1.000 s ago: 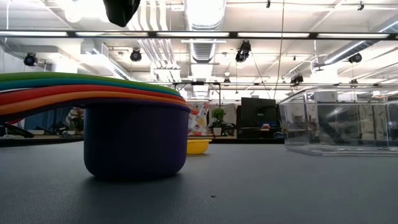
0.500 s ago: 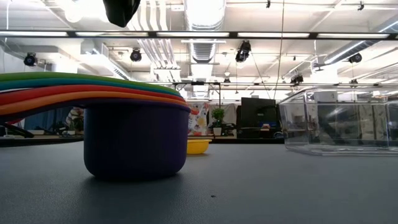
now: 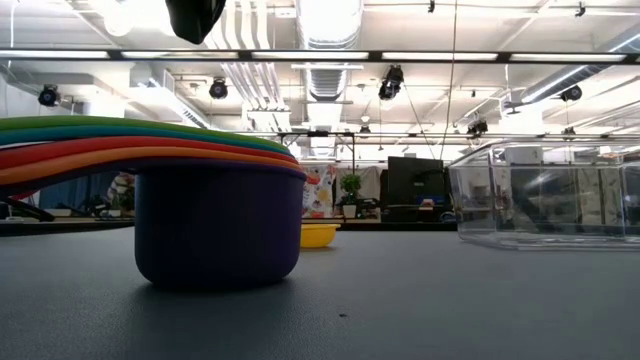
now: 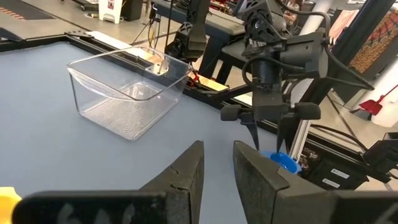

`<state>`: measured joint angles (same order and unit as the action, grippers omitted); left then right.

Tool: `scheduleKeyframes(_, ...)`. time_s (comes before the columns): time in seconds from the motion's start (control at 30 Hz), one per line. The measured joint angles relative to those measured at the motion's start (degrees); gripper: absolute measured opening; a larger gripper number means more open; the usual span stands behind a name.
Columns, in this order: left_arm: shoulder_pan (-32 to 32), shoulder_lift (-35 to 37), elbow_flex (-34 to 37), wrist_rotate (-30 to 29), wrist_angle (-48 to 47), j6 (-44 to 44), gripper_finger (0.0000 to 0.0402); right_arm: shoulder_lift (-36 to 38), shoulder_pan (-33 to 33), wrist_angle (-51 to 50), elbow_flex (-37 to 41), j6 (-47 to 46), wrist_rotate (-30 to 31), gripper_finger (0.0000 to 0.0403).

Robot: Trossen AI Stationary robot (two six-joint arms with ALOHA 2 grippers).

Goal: Nest measuring cups in basket
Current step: Stack the blue measuring cup on top of the green measuring cup

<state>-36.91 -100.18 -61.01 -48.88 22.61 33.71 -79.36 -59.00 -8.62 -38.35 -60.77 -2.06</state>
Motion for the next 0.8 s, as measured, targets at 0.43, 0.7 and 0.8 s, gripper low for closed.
scheduleKeyframes(0.43, 0.00, -0.02, 0.00, 0.00, -0.33, 0.44, 0.0068, 1.30, -0.48, -12.84, -4.27, 3.80, 4.23, 0.0171)
scheduleKeyframes(0.7, 0.07, -0.02, 0.00, 0.00, -0.61, 0.33, 0.0068, 1.21, -0.98, -9.01, -4.27, -2.49, 5.13, 0.0171)
scheduleKeyframes(0.8, 0.06, -0.02, 0.00, 0.00, -0.61, 0.31, 0.0068, 1.19, -1.01, -9.06, -4.22, -3.71, 5.32, 0.0171)
